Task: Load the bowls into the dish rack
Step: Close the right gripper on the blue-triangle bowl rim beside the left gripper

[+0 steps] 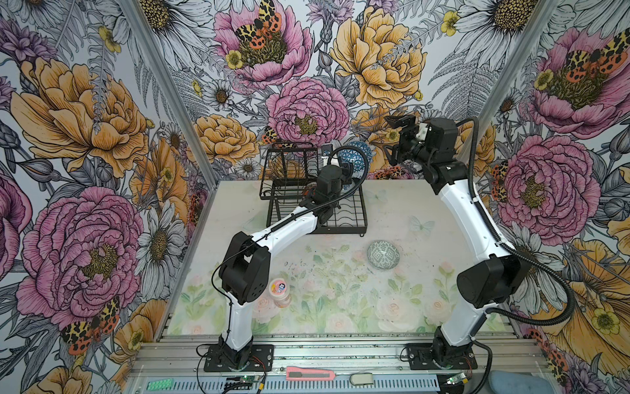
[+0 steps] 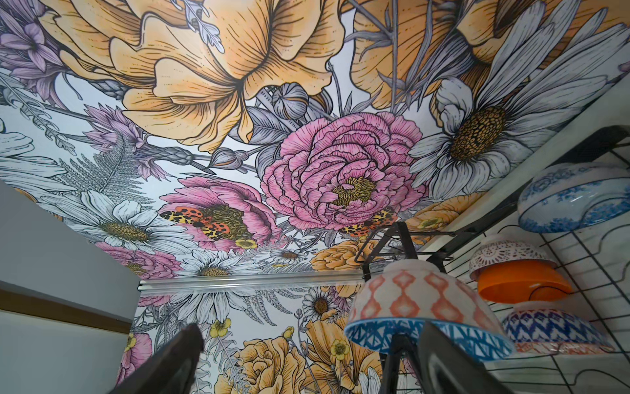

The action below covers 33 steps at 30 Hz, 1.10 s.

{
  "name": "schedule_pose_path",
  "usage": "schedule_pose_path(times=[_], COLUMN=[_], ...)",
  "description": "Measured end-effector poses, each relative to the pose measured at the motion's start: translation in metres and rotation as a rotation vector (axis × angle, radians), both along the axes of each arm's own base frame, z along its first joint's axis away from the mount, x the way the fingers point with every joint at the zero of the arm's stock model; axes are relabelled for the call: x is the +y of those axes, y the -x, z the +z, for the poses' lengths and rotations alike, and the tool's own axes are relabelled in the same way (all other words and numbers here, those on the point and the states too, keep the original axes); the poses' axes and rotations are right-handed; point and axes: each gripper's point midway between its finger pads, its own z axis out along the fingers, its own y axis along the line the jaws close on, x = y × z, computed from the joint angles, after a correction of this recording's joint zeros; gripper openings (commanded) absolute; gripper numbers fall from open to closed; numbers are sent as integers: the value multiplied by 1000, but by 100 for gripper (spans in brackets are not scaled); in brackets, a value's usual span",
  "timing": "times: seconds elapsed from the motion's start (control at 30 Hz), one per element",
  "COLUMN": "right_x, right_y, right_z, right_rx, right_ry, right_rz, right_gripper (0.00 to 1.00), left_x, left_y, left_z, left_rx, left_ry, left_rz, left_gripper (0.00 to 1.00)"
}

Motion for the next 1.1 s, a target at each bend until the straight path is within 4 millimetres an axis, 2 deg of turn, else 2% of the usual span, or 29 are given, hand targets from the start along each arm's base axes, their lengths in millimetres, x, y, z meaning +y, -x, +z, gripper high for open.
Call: schedule_pose_path(times=[0.23, 0.5, 0.73, 0.93, 1.1], right_x=[28, 31, 42, 58, 61], right_y=[-2, -16, -29, -39, -39], right_z=[-4, -12, -18, -23, -30], right_rx=[56, 110, 155, 184, 214], right_ry=[-80, -147, -196, -229, -239], right_rz=[38, 14, 4, 21, 25], right_gripper=[96, 70, 58, 42, 26], left_x=[-6, -8, -2, 5, 2], left_y=[-3, -3, -1, 0, 6], left_z=[3, 13, 18, 17, 21], left_rx=[-52, -110, -156, -178, -203], left_ry=[-5, -3, 11, 15, -28], left_rz=[-15, -18, 13, 51, 73], left_gripper=[0, 0, 0, 0, 0])
